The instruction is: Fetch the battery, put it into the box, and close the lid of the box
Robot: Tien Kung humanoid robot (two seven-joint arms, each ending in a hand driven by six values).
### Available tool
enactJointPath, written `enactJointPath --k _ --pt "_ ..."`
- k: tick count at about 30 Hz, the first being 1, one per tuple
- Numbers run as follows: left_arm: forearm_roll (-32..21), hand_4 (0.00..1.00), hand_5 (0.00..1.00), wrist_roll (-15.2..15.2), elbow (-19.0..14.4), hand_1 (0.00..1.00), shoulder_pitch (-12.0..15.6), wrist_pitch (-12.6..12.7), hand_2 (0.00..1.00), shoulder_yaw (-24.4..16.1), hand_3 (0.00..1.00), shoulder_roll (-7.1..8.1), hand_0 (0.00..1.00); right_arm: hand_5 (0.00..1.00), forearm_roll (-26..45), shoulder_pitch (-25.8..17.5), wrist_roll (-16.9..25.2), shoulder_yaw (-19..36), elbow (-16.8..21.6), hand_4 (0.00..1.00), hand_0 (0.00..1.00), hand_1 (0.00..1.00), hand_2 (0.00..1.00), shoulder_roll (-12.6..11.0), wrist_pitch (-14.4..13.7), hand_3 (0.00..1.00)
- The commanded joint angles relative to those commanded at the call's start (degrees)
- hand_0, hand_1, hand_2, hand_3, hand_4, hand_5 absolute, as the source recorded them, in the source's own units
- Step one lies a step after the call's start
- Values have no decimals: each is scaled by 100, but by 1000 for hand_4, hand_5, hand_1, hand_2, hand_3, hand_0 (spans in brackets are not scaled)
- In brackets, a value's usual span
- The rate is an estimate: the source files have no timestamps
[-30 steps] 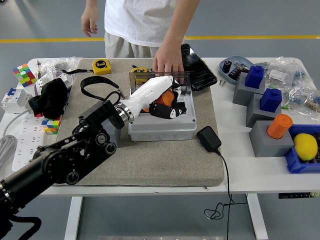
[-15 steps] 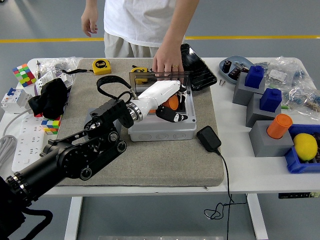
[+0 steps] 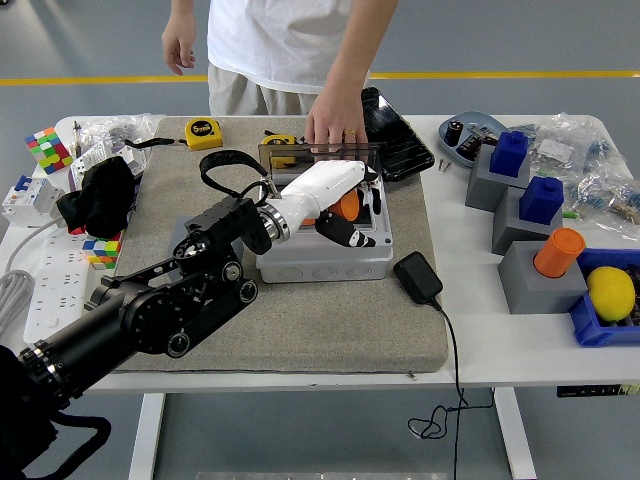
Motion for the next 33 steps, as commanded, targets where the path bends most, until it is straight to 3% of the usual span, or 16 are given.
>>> enactJointPath --k 2,13,14,19,20,25,31,33 --pt "-1 975 13 -8 -4 310 4 0 314 1 473 2 248 551 9 -2 5 -9 0 990 614 659 681 0 -1 589" --pt "59 983 33 -53 29 343 28 -1 339 -60 494 -4 256 550 3 4 5 4 0 990 614 658 680 3 2 589" --pt "56 998 18 -59 41 431 31 -9 432 -67 539 -6 323 550 8 4 7 1 0 989 613 658 681 4 1 589" --pt "13 998 18 -76 -1 431 77 -8 432 -115 539 17 323 550 16 -4 8 10 0 989 613 658 681 10 0 589" --pt "-11 998 28 -80 -32 500 89 -6 484 -129 578 25 369 549 20 -7 8 14 0 990 613 659 681 11 -1 589" --pt "-43 998 28 -68 -193 500 166 -10 484 -211 578 46 369 549 21 -13 11 25 0 990 613 659 681 17 -5 589" --pt "-71 998 48 -70 -623 501 321 2 484 -483 587 95 374 549 41 -17 14 45 0 990 614 659 681 20 -9 589" --pt "-56 998 106 -91 -752 509 355 41 498 -629 589 117 383 549 49 -18 15 46 0 990 613 658 681 22 -12 589"
